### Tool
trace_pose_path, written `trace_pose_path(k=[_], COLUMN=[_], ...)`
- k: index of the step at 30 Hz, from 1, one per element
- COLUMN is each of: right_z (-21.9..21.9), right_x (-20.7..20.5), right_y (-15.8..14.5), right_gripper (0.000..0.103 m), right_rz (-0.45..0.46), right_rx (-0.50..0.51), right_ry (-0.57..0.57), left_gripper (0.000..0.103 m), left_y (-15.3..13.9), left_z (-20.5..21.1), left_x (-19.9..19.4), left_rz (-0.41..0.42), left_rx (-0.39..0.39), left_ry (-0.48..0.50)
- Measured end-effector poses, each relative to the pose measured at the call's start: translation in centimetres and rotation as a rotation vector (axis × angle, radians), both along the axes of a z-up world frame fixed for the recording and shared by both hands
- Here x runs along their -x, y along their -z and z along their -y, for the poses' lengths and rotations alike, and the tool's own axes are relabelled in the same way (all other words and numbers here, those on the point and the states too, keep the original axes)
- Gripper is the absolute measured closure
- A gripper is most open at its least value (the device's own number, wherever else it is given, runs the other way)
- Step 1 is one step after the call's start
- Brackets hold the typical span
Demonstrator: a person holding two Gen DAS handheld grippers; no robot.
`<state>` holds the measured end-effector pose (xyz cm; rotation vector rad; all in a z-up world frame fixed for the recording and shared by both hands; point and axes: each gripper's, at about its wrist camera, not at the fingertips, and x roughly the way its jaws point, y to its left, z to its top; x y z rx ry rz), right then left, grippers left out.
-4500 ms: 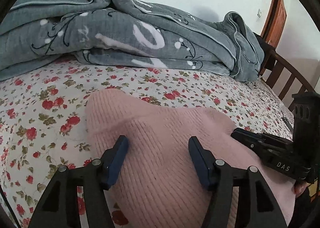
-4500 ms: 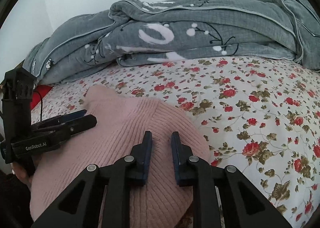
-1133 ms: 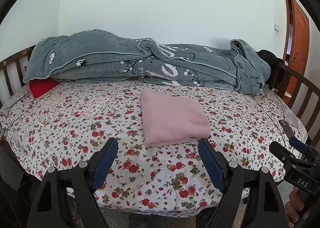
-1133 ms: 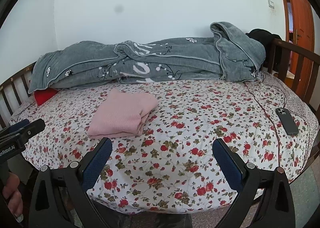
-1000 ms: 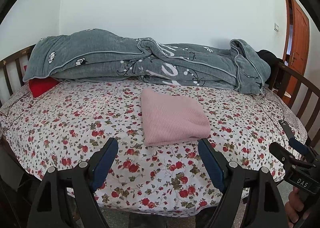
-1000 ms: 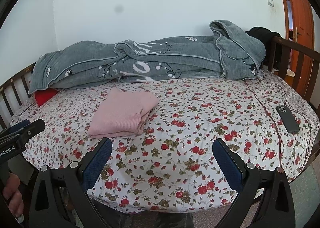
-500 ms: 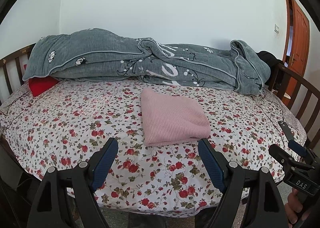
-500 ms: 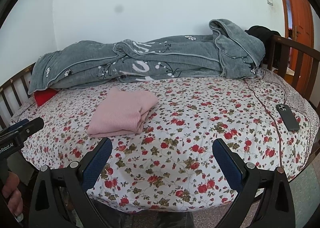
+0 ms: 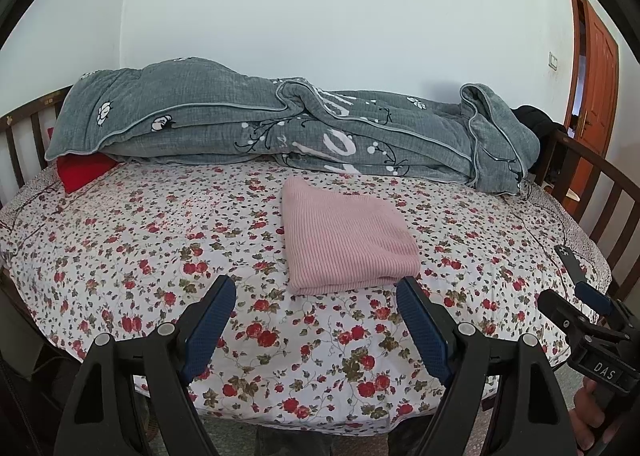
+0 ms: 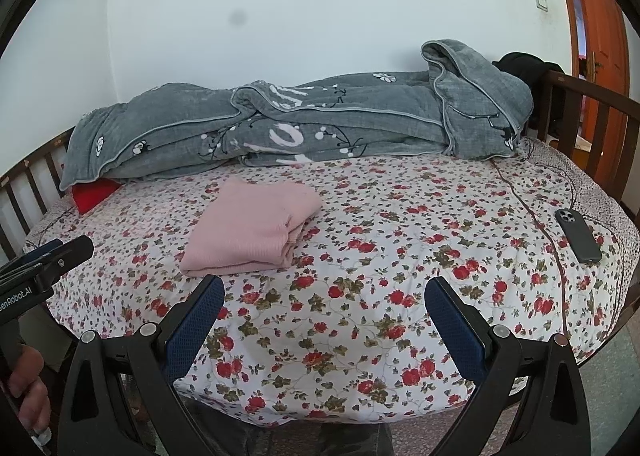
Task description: Fold small clothes
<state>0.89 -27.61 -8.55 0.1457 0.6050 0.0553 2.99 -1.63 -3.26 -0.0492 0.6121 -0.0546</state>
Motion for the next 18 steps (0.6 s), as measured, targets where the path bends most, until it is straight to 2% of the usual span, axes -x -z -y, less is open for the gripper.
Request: trace_pose_path(k=[18], right_z=[0.19], right_x=[0.40], right_y=[-0.94], right_gripper=[0.004], right_rz=[0.021], right_rx=[-0.015], right_ry=[0.006], left_gripper=[0.019], left_y=[-0.19], left_z=[-0.05], left_x=[-0.32], left_rz=[0.036], left_rx=[-0.004], left_ry=[-0.025])
